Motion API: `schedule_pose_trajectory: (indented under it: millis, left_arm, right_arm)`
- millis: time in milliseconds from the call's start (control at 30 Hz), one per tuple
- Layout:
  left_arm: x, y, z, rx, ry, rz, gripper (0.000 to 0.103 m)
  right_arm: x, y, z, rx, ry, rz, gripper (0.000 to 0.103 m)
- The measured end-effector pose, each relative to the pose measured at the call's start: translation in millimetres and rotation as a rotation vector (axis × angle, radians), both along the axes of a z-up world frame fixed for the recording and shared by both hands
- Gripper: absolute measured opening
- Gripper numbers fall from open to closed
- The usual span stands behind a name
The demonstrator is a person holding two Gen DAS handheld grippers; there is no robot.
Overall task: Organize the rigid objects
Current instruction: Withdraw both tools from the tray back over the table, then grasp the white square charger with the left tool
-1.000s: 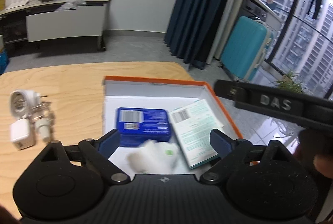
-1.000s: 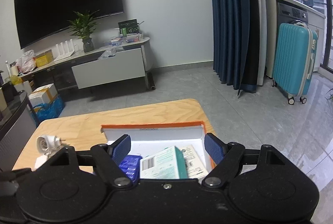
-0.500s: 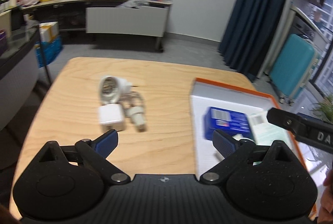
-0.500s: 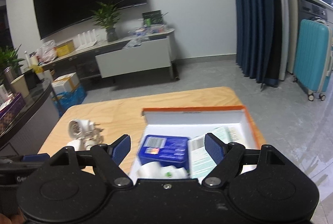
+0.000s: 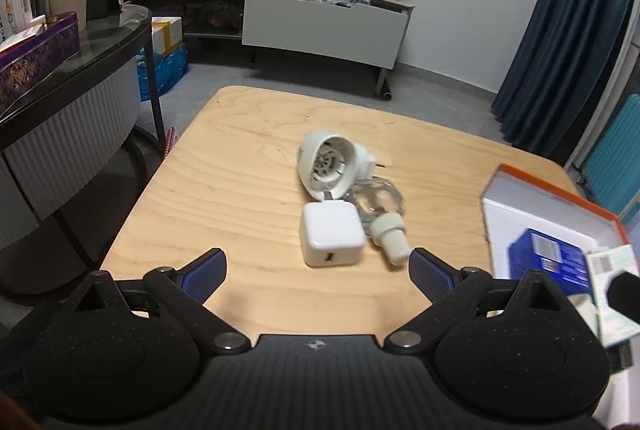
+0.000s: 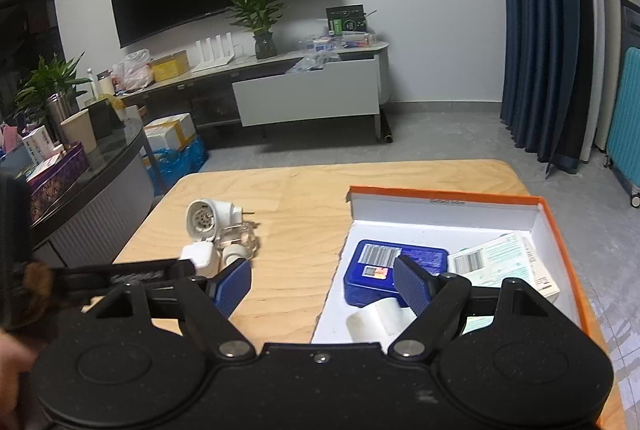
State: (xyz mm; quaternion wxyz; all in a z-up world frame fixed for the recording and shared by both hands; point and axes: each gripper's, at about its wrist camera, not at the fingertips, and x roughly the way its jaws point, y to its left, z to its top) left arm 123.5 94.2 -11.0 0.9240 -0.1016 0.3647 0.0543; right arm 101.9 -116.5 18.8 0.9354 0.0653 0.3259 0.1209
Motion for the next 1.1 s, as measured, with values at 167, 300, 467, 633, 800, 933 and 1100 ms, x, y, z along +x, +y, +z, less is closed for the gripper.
schedule_pose_trajectory:
  millis: [167, 300, 467, 633, 800, 933, 1100]
  left_arm:
    - [17, 3, -11, 0.019, 0.01, 0.014, 0.1]
    - [30, 7, -20, 0.023, 0.024, 0.031, 0.099]
    - [41, 11, -27, 0.031, 0.041, 0.033, 0.096]
    - [44, 11, -28, 0.06, 0.024, 0.014, 0.092]
    - [43, 9, -28, 0.107, -0.01, -0.018, 0.054]
    - [43, 20, -25, 0.06, -0.014, -0.041, 0.042]
    - [33, 31, -23, 0.041, -0.027, -0.054, 0.042]
  right_arm:
    - [3, 4, -5, 0.001, 0.008, 0.014, 0.092]
    - [7, 8, -9, 0.003, 0.017, 0.026, 0.092]
    - [13, 15, -14, -0.001, 0.029, 0.038, 0.092]
    - [22, 23, -19, -0.011, 0.041, 0.051, 0.092]
    - [35, 37, -26, -0.015, 0.06, 0.082, 0.092]
    - [50, 52, -31, -0.009, 0.078, 0.118, 0.092]
    - [75, 78, -40, -0.022, 0.097, 0.173, 0.092]
